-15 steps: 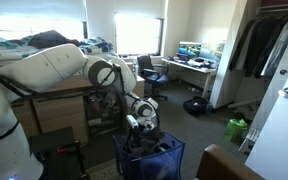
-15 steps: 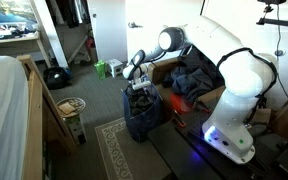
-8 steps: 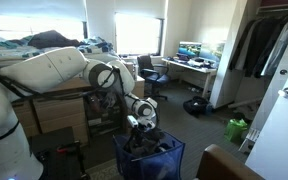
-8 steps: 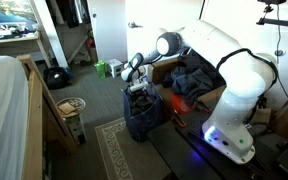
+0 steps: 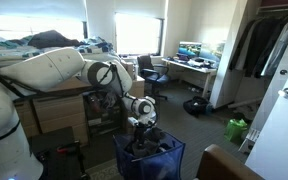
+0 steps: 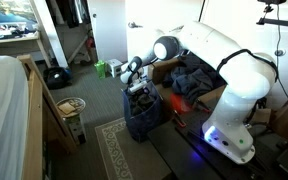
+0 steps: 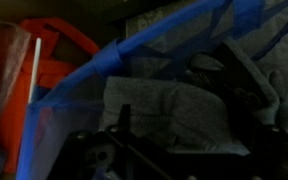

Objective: Take the cloth from the laundry basket and put it on the brown couch

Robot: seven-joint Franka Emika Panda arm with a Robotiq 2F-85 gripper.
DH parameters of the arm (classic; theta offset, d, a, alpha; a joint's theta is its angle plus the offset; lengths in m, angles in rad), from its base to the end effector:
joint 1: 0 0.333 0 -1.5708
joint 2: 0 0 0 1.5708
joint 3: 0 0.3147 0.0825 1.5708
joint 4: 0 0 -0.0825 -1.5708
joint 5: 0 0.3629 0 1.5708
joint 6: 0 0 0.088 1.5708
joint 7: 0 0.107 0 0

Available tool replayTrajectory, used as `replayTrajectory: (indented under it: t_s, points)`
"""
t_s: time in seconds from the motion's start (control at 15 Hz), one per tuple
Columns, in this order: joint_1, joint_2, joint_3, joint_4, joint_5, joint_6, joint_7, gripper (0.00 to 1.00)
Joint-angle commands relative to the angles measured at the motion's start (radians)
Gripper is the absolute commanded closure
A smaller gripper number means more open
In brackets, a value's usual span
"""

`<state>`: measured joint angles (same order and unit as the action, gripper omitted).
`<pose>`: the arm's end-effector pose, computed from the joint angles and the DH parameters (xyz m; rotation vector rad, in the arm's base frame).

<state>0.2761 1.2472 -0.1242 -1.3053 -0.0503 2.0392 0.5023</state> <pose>0.6134 0.1003 -0.0331 2.7288 -0.3598 -0.5958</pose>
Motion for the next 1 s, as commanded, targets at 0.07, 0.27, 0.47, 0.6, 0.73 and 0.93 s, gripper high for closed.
replayTrajectory:
  t_s: [0.07, 0.27, 0.47, 0.6, 0.73, 0.93]
  points:
    - [-0.031, 0.056, 0.027, 0.079, 0.009, -0.043, -0.023, 0.00]
    - [-0.075, 0.074, 0.068, 0.090, 0.034, -0.027, -0.092, 0.26]
    - [-0.110, 0.079, 0.083, 0.088, 0.053, -0.022, -0.133, 0.51]
    - [-0.130, 0.072, 0.083, 0.076, 0.063, -0.015, -0.146, 0.66]
    - [-0.152, 0.066, 0.084, 0.065, 0.076, -0.006, -0.155, 0.81]
    - [-0.177, 0.050, 0.093, 0.041, 0.092, 0.014, -0.154, 0.98]
